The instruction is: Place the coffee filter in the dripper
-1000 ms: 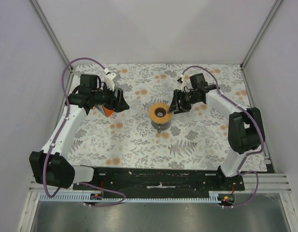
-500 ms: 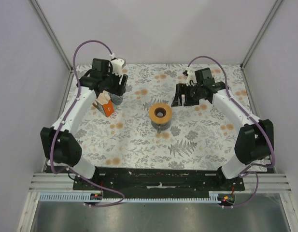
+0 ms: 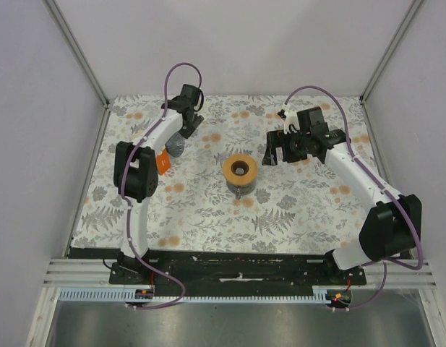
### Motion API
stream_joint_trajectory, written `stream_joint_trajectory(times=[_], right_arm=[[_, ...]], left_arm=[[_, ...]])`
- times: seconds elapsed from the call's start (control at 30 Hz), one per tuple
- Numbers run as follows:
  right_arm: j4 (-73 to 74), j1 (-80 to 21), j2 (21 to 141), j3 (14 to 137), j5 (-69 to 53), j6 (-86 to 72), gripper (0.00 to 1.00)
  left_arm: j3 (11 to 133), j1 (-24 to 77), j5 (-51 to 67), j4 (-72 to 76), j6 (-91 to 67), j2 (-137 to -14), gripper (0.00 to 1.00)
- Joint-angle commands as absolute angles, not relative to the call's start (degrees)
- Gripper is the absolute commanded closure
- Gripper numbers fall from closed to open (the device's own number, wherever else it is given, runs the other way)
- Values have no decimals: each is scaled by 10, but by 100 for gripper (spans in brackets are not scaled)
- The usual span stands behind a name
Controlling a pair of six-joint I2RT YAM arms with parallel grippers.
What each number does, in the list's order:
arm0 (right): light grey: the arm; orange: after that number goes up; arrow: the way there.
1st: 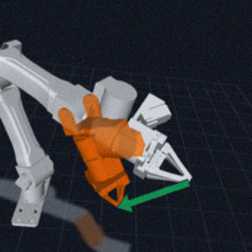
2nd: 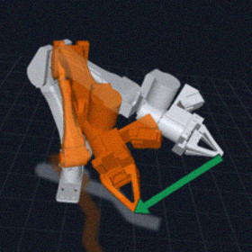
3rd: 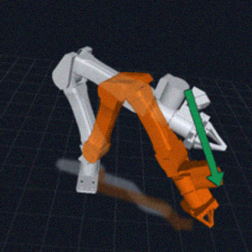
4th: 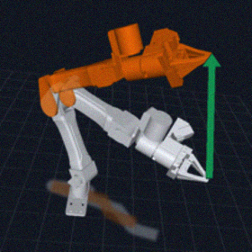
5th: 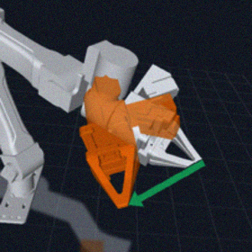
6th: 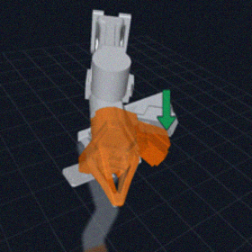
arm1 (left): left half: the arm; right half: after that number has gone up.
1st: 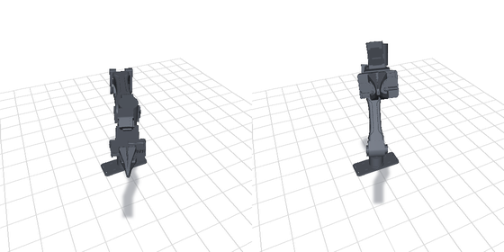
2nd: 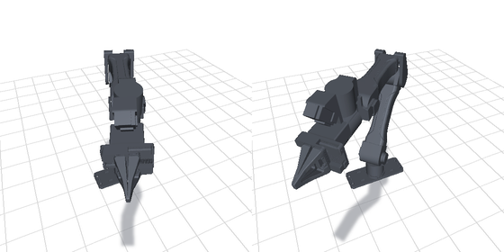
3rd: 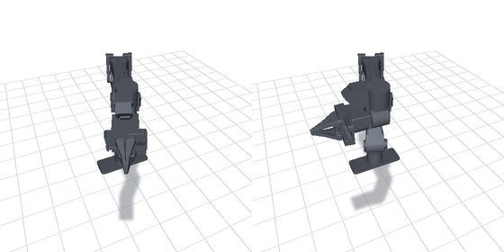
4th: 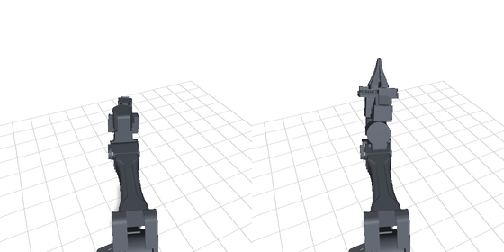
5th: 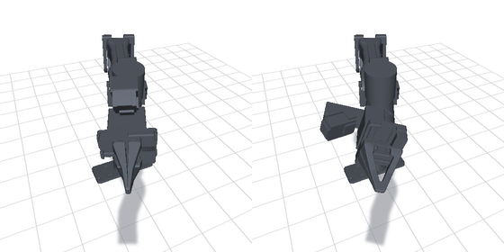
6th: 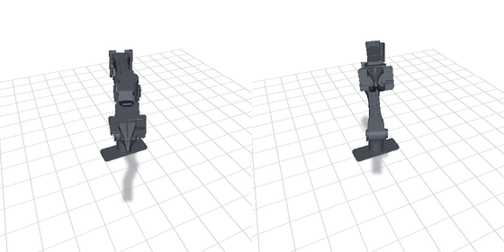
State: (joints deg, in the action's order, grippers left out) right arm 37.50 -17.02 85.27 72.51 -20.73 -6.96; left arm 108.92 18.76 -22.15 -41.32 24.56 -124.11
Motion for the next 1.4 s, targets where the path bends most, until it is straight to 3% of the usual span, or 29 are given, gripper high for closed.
stream_joint_trajectory(times=[0.0, 0.17, 0.23, 0.43, 0.57, 0.87, 1.07, 1.37], right_arm=[[374, -172, 839, 724, -203, -49, 2], [379, -171, 839, 726, -194, -41, 2], [382, -171, 840, 729, -191, -40, 2], [390, -172, 829, 737, -189, -40, 2], [402, -173, 810, 745, -176, -46, 2], [411, -238, 766, 830, -106, -81, 3], [363, -297, 755, 867, -70, -126, 13], [342, -315, 785, 820, -85, -162, 28]], left_arm=[[1143, 179, -290, -413, 292, -1271, 24], [1133, 168, -280, -424, 290, -1291, 31], [1130, 164, -278, -430, 292, -1298, 42], [1137, 156, -242, -432, 275, -1288, 98], [1157, 156, -143, -467, 225, -1245, 98], [1180, 173, 199, -527, 29, -1093, 98], [1122, 238, 298, -524, -60, -1055, 98], [1079, 295, 388, -466, -110, -1057, 98]])
